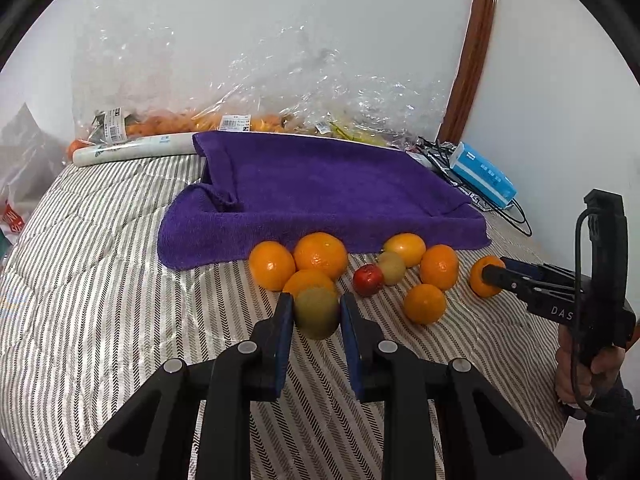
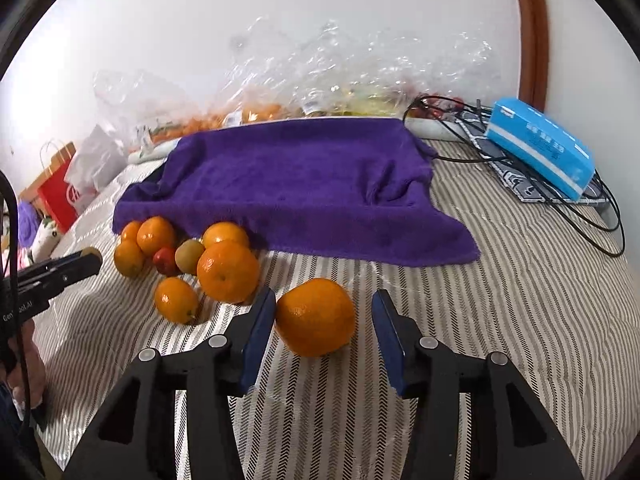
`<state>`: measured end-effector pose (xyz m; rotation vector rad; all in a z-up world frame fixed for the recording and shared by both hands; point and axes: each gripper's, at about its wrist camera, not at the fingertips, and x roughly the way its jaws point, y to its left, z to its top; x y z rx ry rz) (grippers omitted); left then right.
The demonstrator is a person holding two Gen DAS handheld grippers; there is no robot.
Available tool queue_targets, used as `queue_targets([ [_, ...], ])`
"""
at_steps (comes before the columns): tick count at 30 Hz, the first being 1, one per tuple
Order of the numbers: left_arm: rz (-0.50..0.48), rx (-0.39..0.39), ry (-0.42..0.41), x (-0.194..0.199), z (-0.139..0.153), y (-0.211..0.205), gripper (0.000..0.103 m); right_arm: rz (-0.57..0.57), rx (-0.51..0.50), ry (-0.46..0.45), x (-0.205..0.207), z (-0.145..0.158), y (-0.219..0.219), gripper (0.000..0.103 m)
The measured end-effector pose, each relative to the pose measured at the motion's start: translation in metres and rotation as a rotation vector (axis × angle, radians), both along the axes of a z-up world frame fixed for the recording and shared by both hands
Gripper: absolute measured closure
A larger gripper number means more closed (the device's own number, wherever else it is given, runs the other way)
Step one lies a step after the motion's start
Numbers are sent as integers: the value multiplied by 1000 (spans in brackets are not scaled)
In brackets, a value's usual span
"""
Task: Organize fruits
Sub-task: 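Lift the orange with the right gripper while the left gripper lifts the small fruit, then carry the orange over the purple towel while the left gripper carries the small fruit there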
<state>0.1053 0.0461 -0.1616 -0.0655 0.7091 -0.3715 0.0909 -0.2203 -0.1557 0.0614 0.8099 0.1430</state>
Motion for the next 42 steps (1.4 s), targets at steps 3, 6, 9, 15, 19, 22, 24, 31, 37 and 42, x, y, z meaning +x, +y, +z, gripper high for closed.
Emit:
queue_targets([
  [3,0,-3,7,1,-1,1,80,20,-4,27,3,-3,3,50],
  [6,-4,-4,12,2,-1,1,80,36,-27,68,8,-9,8,51],
  [9,-10,-7,15,2,-1,0,80,55,-23,63,7,-8,10,60],
  [15,-4,-20,4,0,1,3,80,60,50,-11,-3,2,1,60],
  [19,48,-18,9,2,1,8,81,32,97,-66,-7,12,-5,60],
  [22,108,-39,20,6,6,15,81,37,77,-77,-2,24,2,60],
  [24,119,-77,22,9,16,18,81,53,59,-108,1,37,7,60],
  [31,154,-52,-34,38,57,4,81,51,19,-179,30,73,14,60],
  [37,194,-69,-43,80,70,-7,81,15,20,-238,63,94,7,60],
  [42,223,-86,-40,115,71,-13,81,-23,1,-255,96,99,1,60],
])
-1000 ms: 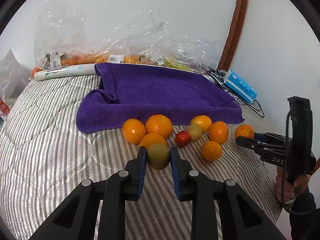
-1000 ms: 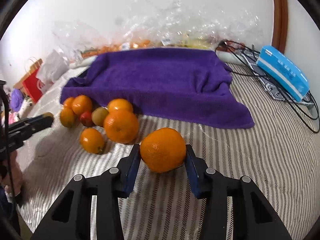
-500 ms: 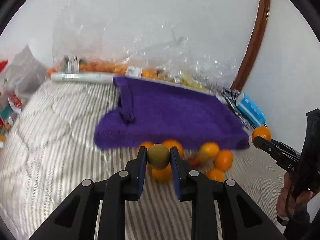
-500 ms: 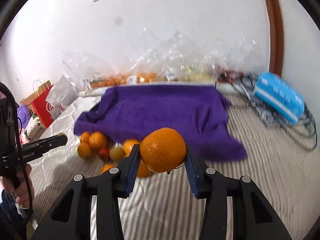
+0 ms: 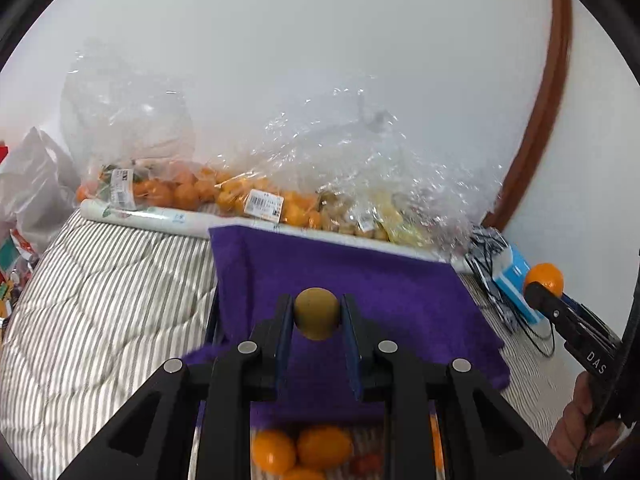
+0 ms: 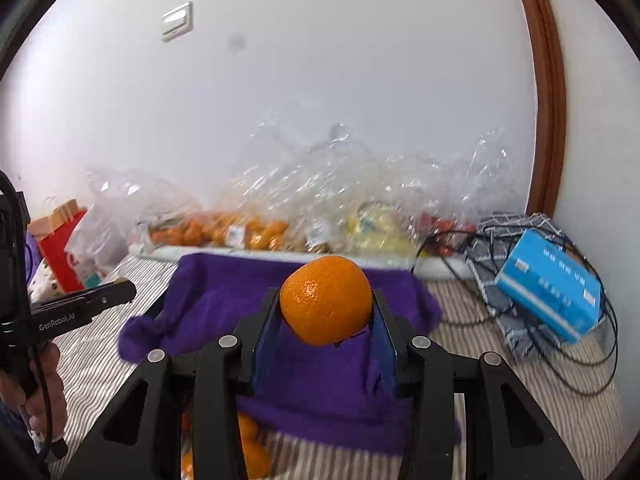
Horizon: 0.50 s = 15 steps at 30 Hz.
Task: Organize fruits
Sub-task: 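Carry the orange over the purple towel while the left gripper carries the small fruit there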
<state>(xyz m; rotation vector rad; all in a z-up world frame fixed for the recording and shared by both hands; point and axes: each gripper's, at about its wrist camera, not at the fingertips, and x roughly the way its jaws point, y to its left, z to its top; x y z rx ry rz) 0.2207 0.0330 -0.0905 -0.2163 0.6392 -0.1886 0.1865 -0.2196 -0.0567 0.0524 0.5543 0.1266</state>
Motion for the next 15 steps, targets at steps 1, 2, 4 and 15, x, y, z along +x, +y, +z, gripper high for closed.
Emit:
queue_targets([
  [1,8,1,0,6,-1,-1,81,-9,-2,0,8,-1,-2,60],
  [2,15,1,1,12,-2,-2,81,-12,-3,3,13,-2,-2,60],
  [4,22,-4,5,25,-6,-2,80,-17,-4,18,27,-9,-4,60],
  [15,-10,1,77,49,-53,-1,81,-7,1,95,55,-58,-13,60],
])
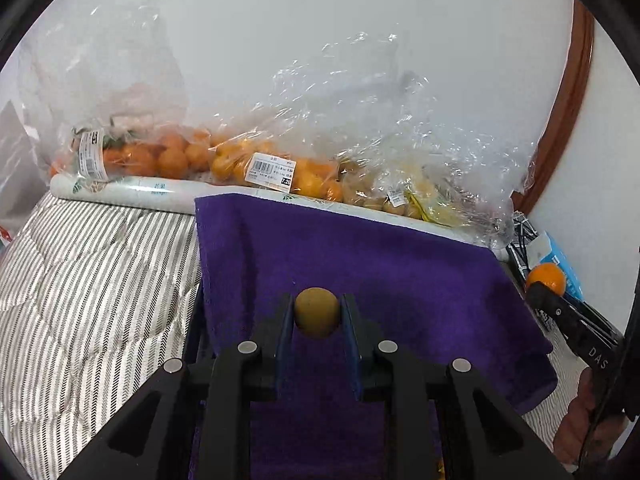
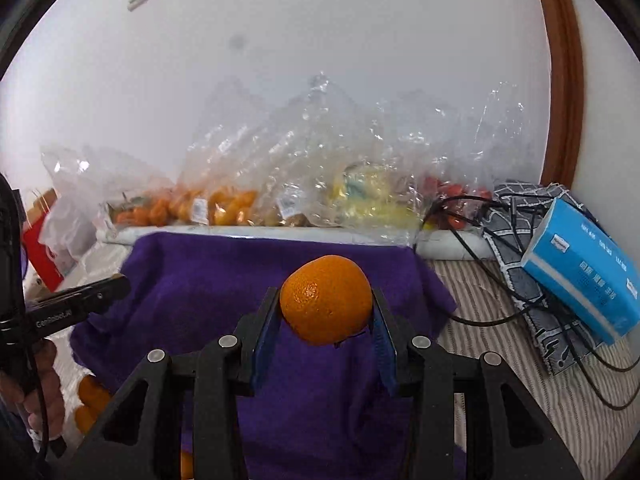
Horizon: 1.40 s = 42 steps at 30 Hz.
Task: Organize fruits
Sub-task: 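Carry the orange over the purple towel while the left gripper carries the small fruit there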
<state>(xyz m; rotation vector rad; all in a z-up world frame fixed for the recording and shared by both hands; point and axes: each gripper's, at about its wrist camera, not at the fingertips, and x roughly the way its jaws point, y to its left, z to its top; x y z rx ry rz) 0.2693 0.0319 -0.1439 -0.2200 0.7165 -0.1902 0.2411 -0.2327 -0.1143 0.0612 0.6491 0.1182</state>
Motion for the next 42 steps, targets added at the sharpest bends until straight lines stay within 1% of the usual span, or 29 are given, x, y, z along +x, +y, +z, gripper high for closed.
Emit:
queue_targets([
  [3,13,-12,14,2,-4,5,80,-2,22,7,1,-2,-4,60],
  [9,21,-31,42,8,-11,10,81,-10,28,21,3,-7,-6,60],
  [14,15,11,49,10,-16,3,81,-6,22,46,7,-15,-3,60],
  [19,-2,14,53,9,-16,2,81,10,8,77,10,-24,2,60],
  [27,-43,42,94,12,-19,-4,80,21,-15,117,15,-35,9,60],
  [31,-46,44,103,12,-21,-5,80,19,-18,137,17,-39,8,60],
  [42,-45,43,106,12,-21,-5,80,29,-28,151,19,-42,12,60],
])
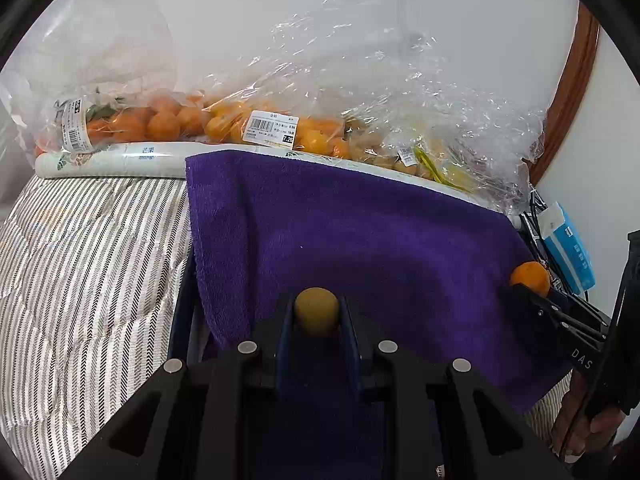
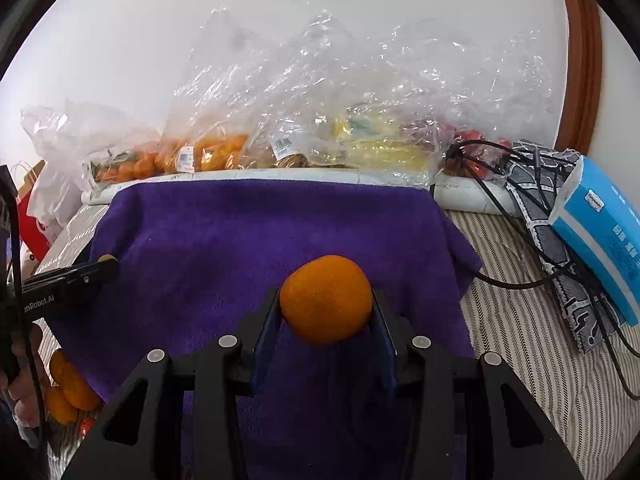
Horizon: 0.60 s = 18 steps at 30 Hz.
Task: Organize fruits
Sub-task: 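Carry the orange over the purple towel while the left gripper carries the small fruit there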
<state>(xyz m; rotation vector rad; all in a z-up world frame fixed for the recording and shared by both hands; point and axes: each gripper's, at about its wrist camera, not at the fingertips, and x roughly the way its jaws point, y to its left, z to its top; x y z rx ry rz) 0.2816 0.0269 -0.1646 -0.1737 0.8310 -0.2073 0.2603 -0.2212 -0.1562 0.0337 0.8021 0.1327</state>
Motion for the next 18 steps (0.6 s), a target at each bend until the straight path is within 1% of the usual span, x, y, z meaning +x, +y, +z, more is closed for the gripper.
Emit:
queue_targets([
  [18,-5,0,9,2,-1,0,80,3,-6,23,0,-4,2,60],
])
